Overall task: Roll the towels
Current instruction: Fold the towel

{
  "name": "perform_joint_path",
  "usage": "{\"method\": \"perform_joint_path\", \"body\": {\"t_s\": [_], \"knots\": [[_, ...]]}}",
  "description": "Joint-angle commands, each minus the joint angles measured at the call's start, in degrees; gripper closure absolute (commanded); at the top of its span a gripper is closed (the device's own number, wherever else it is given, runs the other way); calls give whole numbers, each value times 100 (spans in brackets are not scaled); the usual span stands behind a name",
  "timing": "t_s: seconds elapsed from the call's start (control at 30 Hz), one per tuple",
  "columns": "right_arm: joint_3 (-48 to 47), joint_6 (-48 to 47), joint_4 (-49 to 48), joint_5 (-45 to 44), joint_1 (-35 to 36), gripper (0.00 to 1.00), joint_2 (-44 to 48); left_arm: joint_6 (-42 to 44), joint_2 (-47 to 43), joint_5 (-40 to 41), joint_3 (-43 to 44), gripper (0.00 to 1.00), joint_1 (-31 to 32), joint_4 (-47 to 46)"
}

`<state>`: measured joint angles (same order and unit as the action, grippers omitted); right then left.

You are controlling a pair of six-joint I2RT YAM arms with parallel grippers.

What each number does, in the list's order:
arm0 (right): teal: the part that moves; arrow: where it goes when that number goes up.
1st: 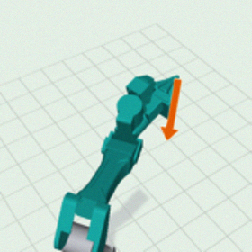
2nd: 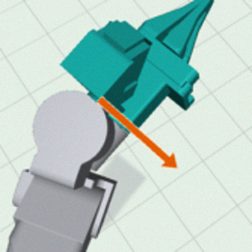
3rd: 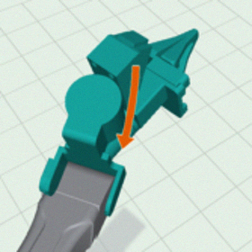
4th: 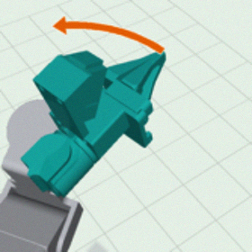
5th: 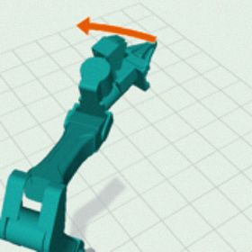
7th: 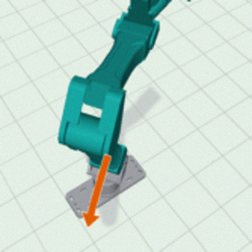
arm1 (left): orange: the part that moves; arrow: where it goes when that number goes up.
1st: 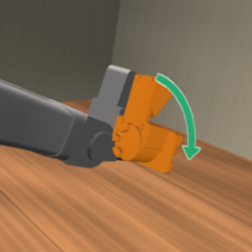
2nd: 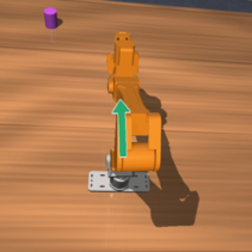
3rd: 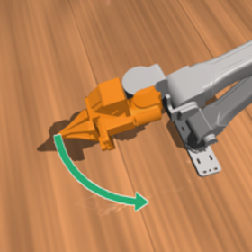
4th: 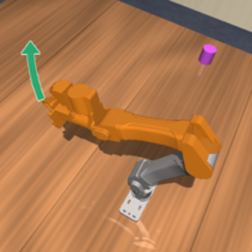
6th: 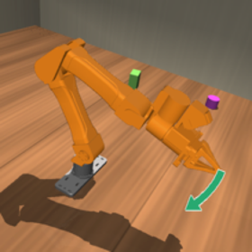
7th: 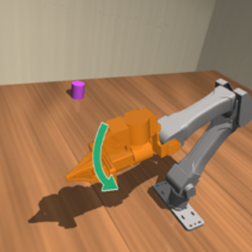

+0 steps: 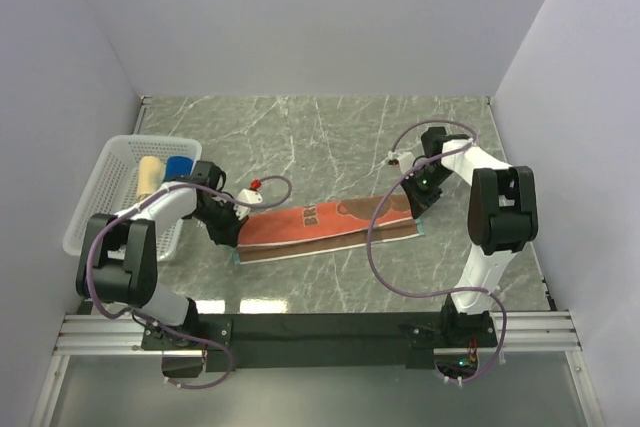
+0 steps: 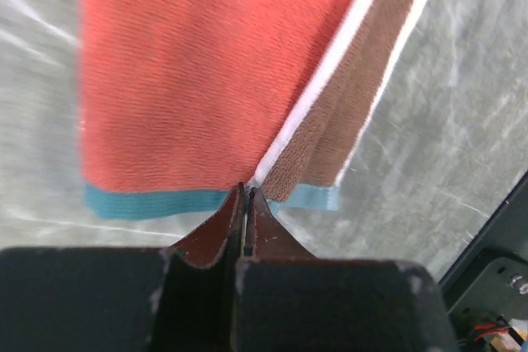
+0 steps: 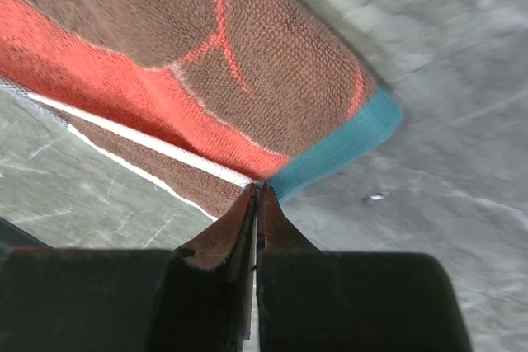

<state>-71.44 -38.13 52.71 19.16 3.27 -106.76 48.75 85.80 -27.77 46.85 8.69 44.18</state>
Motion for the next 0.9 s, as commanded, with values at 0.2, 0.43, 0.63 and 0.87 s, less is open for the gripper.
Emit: {"method": "perform_joint_path", "body": {"t_s": [0.2, 0.43, 0.63, 0.87], "knots": [[-1126, -19, 521, 44, -142, 100, 198, 248, -45, -176, 1511, 100, -236, 705], [-724, -282, 653, 27, -142, 100, 524, 837, -458, -308, 1345, 100, -236, 1382], [59, -450, 118, -298, -151, 100, 709, 1339, -837, -229, 598, 99, -227, 1454], [51, -195, -33, -141, 25, 100, 280, 698, -565, -124, -26, 99, 220, 592]]}}
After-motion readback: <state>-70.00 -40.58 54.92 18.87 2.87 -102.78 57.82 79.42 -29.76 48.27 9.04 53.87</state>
